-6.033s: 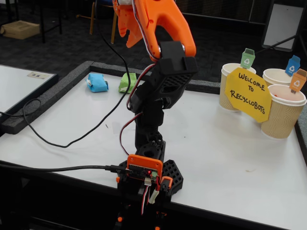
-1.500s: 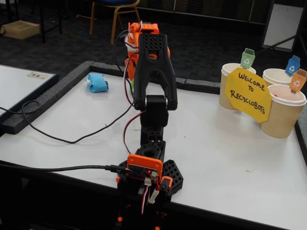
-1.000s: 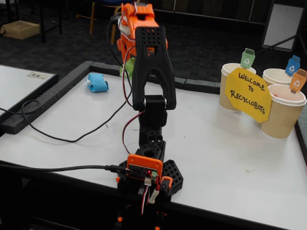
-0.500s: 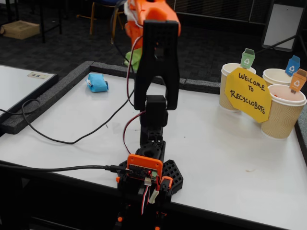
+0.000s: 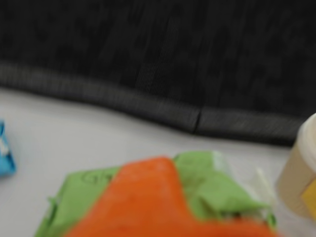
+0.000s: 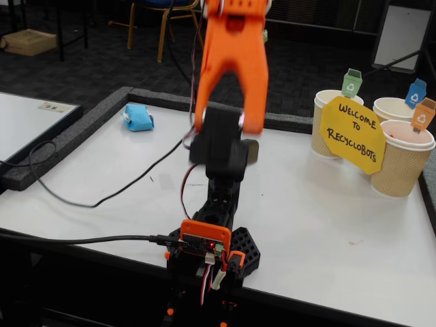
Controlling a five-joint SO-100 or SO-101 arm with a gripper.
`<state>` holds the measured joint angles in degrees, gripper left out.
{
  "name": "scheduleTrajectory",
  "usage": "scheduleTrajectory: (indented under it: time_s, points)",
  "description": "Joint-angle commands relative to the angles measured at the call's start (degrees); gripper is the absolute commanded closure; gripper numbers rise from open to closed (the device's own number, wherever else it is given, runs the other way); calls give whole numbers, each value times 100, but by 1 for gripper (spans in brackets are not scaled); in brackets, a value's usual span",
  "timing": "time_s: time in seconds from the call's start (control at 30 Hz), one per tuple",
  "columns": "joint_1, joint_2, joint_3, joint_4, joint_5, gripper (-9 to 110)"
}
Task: Sort rubbish by color.
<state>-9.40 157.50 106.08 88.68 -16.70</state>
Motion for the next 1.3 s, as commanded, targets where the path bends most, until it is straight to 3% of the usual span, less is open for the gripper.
scheduleTrajectory:
  time_s: [0.0,0.53,0.9,1.27]
  points:
    - [246,800,229,-167,185,101]
    - [1723,1854,1090,-782,413,101]
    - [3384,2127,1819,-1160,413,101]
    - [3639,2118,1854,-1266,378,101]
